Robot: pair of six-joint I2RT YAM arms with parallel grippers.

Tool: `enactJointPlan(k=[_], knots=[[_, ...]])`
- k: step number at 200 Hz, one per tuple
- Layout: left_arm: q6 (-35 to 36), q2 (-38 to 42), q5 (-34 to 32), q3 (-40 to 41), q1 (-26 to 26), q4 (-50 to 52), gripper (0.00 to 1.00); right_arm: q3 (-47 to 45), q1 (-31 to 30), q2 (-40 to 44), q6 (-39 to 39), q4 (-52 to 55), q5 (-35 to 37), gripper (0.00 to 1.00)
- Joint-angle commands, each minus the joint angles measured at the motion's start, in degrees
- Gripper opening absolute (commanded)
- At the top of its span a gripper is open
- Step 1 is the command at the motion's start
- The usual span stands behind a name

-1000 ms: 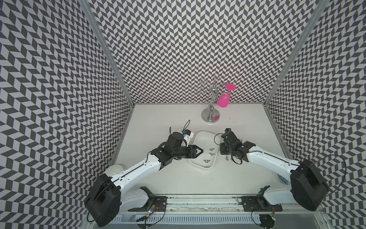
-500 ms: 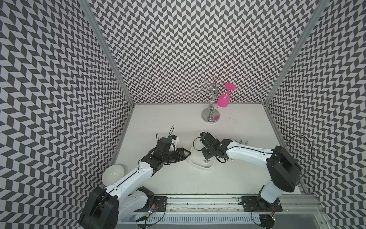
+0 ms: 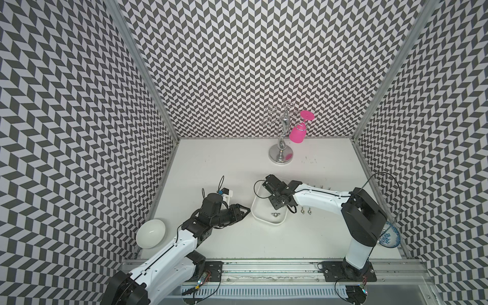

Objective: Take out the wing nut from the storage box
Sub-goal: Pick up the wing nut from the storage box.

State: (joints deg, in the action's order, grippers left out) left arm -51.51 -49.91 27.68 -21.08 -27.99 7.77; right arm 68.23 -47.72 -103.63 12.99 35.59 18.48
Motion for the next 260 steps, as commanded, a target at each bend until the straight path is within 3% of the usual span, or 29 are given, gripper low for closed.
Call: enactJointPlan(k=[1, 260], knots=[[0.7, -1.0, 0.3, -1.6, -0.1, -0.7, 0.47, 2.0, 0.6, -0.7, -0.8, 0.7, 1.2, 0.37], [2.5, -2.8, -0.5, -2.9, 0.0, -0.6, 0.47, 4.4, 3.1, -8.2, -0.8, 1.8, 1.9, 0.37]])
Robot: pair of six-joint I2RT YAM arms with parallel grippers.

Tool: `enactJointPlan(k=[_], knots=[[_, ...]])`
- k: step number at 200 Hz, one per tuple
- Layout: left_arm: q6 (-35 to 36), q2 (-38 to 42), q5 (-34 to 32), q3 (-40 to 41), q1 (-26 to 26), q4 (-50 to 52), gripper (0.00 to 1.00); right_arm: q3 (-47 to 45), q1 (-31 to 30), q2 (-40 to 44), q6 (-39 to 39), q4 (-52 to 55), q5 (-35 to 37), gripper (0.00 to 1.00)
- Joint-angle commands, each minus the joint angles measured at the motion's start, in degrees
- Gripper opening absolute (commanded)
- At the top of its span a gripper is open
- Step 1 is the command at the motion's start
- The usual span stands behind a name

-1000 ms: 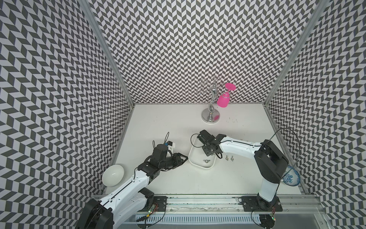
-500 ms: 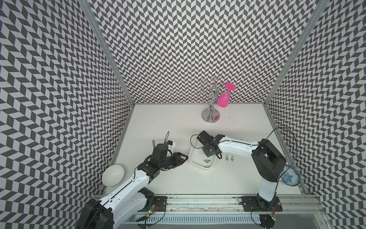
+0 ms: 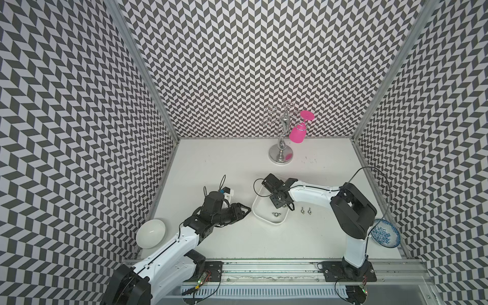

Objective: Take out the wing nut from the storage box
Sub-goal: Pick up the wing nut from the storage box.

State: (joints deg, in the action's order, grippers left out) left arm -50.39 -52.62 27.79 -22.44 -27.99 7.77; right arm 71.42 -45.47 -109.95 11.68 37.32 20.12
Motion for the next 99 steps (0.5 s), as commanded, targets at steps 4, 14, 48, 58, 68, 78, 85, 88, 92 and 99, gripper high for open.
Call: enactJointPlan(k=[4, 14, 48, 58, 68, 78, 85, 88, 92, 99], knots=[[1.3, -0.1, -0.7, -1.5, 0.0, -0.6, 0.47, 1.3, 0.9, -2.0, 0.6, 0.0, 0.3, 0.37], [1.3, -0.2, -0.8, -1.5, 0.0, -0.7, 0.47, 1.4, 1.2, -2.0, 0.5, -0.1, 0.7, 0.37], [1.5, -1.1, -0.8, -1.8, 0.0, -1.0, 0.47, 2.0, 2.5, -2.6, 0.5, -0.3, 2.1, 0.37], [1.5, -1.5, -0.8, -2.0, 0.0, -1.1, 0.47, 2.0, 2.6, -2.8, 0.5, -0.4, 2.6, 0.37], [1.6, -1.8, -0.7, -2.1, 0.0, -1.3, 0.47, 2.1, 2.7, -3.1, 0.6, -0.5, 3.4, 0.37], [1.7, -2.2, -0.7, -2.2, 0.0, -1.4, 0.47, 2.1, 2.7, -3.3, 0.6, -0.6, 4.2, 0.37], [1.7, -2.3, -0.7, -2.2, 0.0, -1.5, 0.47, 2.1, 2.8, -3.3, 0.7, -0.5, 4.7, 0.37], [1.7, -2.5, -0.7, -2.2, 0.0, -1.6, 0.47, 2.1, 2.8, -3.2, 0.8, -0.6, 5.0, 0.37], [1.7, -2.6, -0.6, -2.3, 0.0, -1.7, 0.47, 2.0, 2.8, -3.1, 1.0, -0.8, 5.3, 0.37], [1.8, -2.9, -0.6, -2.4, 0.0, -1.8, 0.47, 2.0, 3.1, -2.8, 1.0, -1.1, 5.2, 0.37]])
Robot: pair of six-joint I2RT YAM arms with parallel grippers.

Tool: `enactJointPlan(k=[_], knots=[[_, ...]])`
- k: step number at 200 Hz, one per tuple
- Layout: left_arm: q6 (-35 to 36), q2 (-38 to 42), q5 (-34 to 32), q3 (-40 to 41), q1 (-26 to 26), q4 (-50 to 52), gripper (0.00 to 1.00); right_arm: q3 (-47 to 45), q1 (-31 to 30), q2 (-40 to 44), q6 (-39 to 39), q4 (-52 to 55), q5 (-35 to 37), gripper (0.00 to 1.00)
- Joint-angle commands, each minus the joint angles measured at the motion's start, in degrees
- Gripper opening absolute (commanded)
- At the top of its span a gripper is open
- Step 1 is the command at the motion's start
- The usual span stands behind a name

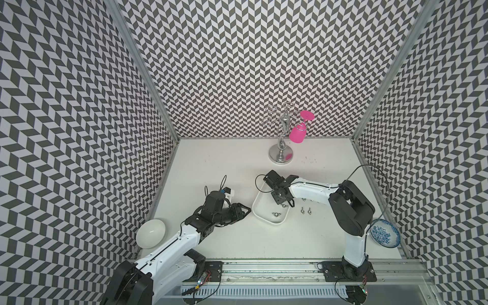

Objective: Take out the wing nut from the storage box
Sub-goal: Pick up the wing nut from the storage box.

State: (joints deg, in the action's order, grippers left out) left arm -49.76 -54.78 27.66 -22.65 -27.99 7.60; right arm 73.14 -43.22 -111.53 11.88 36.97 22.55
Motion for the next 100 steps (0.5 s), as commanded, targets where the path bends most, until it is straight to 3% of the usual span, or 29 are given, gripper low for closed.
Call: enactJointPlan(k=[1, 52, 100], knots=[[1.2, -0.7, -0.5, -2.2, 0.0, -1.7, 0.47, 0.3, 0.8, -1.2, 0.8, -0.8, 2.8, 0.37], [1.3, -2.9, 0.0, -3.0, 0.0, -2.6, 0.47, 0.4, 3.1, 0.5, 1.2, -1.9, 1.2, 0.37], [1.3, -2.6, -0.1, -3.0, 0.0, -2.7, 0.48, -0.7, 4.7, 3.2, 0.6, -3.1, -9.0, 0.38]])
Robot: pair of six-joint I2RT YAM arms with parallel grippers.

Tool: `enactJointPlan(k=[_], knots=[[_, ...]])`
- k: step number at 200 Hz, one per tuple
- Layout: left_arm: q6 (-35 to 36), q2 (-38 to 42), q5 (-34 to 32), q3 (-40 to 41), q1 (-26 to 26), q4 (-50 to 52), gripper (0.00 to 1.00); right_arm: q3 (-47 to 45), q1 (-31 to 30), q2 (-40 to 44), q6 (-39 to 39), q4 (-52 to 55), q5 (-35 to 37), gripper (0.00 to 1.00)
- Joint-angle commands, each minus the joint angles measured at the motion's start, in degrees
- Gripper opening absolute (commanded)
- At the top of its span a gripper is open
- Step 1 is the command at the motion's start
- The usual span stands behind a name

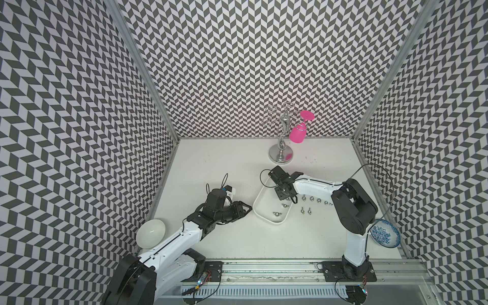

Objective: Take out the wing nut from the storage box
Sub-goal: Pick up the wing nut from the storage box.

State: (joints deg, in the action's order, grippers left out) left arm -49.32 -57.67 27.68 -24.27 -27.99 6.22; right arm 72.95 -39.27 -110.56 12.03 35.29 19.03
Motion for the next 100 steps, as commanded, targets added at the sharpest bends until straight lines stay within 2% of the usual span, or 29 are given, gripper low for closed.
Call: enactJointPlan(k=[1, 25, 74, 100], knots=[[0.9, 0.3, -0.1, -1.4, 0.0, -1.3, 0.47, -0.5, 0.7, 2.2, 0.4, -1.4, -5.6, 0.38], [1.0, 0.3, 0.0, -1.4, 0.0, -1.1, 0.48, 0.0, 0.9, 1.3, 0.2, 0.3, -8.0, 0.38], [1.6, 0.6, 0.1, -1.3, 0.0, -0.7, 0.48, 1.7, 0.9, -0.1, 1.0, 3.7, -7.6, 0.37], [1.9, 0.0, 0.4, -1.6, 0.0, -0.7, 0.48, 3.8, 0.9, -1.3, 1.5, 5.9, -7.5, 0.33]])
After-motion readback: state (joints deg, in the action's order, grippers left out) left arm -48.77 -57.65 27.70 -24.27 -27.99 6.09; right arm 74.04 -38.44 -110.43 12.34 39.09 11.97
